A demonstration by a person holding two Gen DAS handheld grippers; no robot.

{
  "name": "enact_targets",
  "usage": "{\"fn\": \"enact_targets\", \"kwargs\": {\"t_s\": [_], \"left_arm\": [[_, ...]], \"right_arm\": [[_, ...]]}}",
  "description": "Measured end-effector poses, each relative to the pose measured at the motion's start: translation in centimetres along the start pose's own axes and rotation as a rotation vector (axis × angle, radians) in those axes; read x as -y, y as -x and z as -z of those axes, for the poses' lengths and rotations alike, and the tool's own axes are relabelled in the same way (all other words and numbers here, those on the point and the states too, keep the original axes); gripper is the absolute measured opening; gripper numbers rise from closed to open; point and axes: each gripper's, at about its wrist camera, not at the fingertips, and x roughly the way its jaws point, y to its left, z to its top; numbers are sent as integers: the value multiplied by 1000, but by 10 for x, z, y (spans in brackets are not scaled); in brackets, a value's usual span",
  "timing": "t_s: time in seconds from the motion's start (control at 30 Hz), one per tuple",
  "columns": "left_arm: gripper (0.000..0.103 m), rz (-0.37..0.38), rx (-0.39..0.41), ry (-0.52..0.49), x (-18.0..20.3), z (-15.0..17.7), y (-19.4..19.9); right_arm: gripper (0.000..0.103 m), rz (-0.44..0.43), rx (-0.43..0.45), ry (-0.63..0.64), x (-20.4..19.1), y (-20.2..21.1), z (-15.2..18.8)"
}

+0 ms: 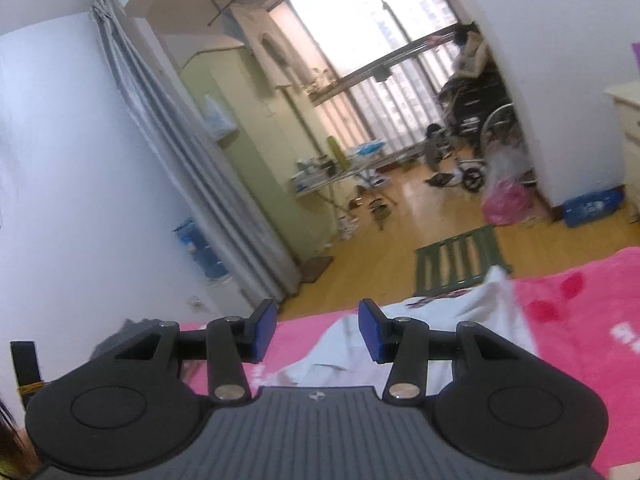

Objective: Fold clothes

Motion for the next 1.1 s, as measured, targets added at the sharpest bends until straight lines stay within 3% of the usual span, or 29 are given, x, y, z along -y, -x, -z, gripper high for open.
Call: {"fn": "enact_targets", "kwargs": {"t_s": [0.13, 0.37, 0.43, 0.67, 0.77, 0.8, 0.93, 1.1], "left_arm": [[53, -23, -40, -15, -9, 11, 11], [53, -66, 85, 52, -44, 3, 65], [54, -69, 130, 59, -54, -5, 90], [59, -12, 153, 0, -76, -27, 157], [66, 74, 162, -16, -81, -27, 172], [70, 108, 161, -21, -83, -25, 175], [71, 145, 110, -46, -80, -3, 158], [71, 144, -3, -51, -74, 35, 112]], "right_arm": [[49, 43, 6, -40, 4, 9, -5], [49, 65, 89, -4, -31, 52, -35], [49, 76, 108, 57, -58, 77, -48], [49, 126, 154, 263, -166, 164, -94], [60, 147, 160, 293, -212, 192, -106], [66, 145, 147, 283, -219, 192, -108], [66, 136, 93, 246, -251, 188, -112], [66, 86, -93, 139, -207, 90, -40]]}}
